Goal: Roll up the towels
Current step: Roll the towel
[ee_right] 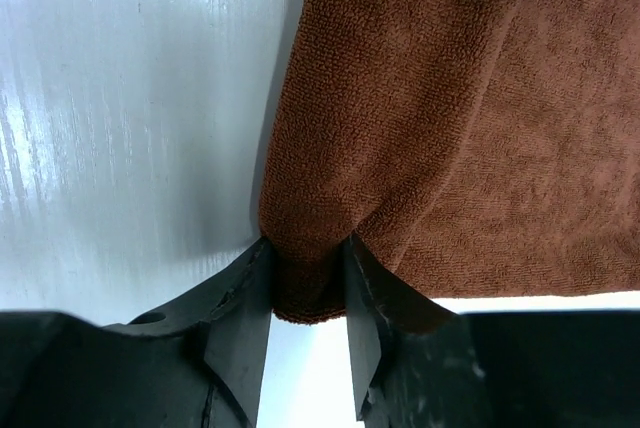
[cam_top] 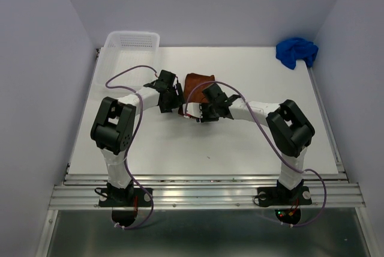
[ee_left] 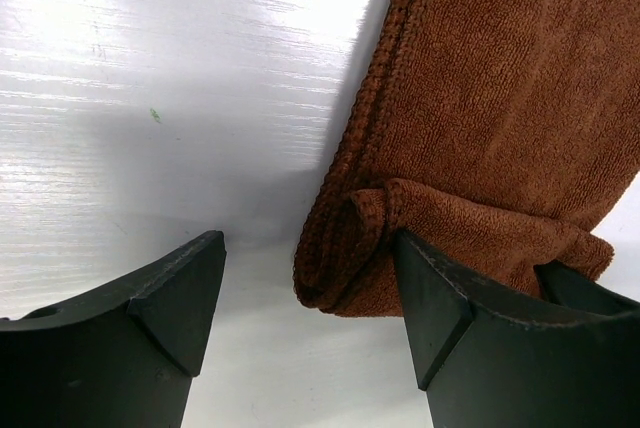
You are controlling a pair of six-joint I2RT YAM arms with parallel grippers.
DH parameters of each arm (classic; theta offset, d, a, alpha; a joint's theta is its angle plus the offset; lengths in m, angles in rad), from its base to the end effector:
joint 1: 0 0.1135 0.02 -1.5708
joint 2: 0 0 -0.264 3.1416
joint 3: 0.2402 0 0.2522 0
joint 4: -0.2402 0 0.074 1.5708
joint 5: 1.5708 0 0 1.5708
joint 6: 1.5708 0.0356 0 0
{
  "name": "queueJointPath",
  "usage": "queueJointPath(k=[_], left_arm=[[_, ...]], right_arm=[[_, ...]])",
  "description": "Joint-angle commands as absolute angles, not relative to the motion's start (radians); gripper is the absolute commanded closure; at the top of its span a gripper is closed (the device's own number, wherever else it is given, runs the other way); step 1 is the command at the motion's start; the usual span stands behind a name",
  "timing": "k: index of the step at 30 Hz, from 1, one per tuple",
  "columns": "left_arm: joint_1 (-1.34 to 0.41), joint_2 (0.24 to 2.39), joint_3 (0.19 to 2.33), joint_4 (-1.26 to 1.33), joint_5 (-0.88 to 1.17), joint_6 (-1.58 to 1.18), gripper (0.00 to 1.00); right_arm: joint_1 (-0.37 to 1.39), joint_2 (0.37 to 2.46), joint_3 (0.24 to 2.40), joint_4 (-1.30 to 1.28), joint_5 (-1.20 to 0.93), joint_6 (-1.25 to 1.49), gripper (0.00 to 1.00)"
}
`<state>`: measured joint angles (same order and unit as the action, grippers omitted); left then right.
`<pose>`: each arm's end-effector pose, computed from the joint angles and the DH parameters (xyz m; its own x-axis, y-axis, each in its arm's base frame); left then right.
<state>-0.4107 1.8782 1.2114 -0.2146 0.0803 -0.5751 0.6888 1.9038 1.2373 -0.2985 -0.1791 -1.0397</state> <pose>0.3648 -0.1620 0.1763 -0.8356 -0.2275 -0.5001 -0.0116 0.9173 -0.3979 0.3032 0.2579 0.1691 0.2854 -0.8641 -0.4147 -0.9036 -0.0984 -0.4168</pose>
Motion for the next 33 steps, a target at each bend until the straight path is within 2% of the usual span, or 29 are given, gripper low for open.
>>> queueJointPath(k=[1, 3, 5, 6, 7, 8, 9, 12, 20, 29, 33], left_arm=[[-0.410, 1.893, 1.215, -0.273, 0.097, -0.549, 0.21], [-0.408, 1.894, 1.215, -0.273, 0.097, -0.549, 0.21], [-0.407, 1.901, 1.218, -0.278, 0.095, -0.548, 0.21], [-0.407, 1.908, 1.219, -0.279, 0.095, -0.552, 0.21], [-0.403, 1.910, 1.223, -0.285, 0.094, -0.552, 0.20], [-0.402, 1.910, 1.224, -0.287, 0.094, -0.557, 0.19], [-0.402, 1.908, 1.223, -0.285, 0.095, -0.558, 0.19], [-0.397, 1.875, 1.218, -0.288, 0.095, -0.561, 0.13], [-0.384, 1.798, 1.197, -0.299, 0.113, -0.589, 0.11], [-0.344, 1.703, 1.167, -0.301, 0.150, -0.609, 0.02], [-0.331, 1.666, 1.144, -0.264, 0.202, -0.611, 0.01]], right_arm=[[0.693, 1.921, 1.210, -0.227, -0.173, -1.049, 0.61], [0.693, 1.930, 1.201, -0.229, -0.170, -1.065, 0.57], [0.693, 1.934, 1.195, -0.227, -0.169, -1.072, 0.60], [0.693, 1.937, 1.192, -0.229, -0.172, -1.063, 0.66], [0.693, 1.942, 1.190, -0.229, -0.178, -1.054, 0.80], [0.693, 1.942, 1.192, -0.233, -0.178, -1.045, 0.80], [0.693, 1.941, 1.192, -0.238, -0.184, -1.032, 0.91], [0.693, 1.921, 1.215, -0.303, -0.230, -0.932, 0.99], [0.683, 1.879, 1.299, -0.399, -0.347, -0.756, 0.99], [0.623, 1.871, 1.364, -0.463, -0.594, -0.600, 0.99], [0.594, 1.876, 1.381, -0.482, -0.719, -0.543, 0.99]])
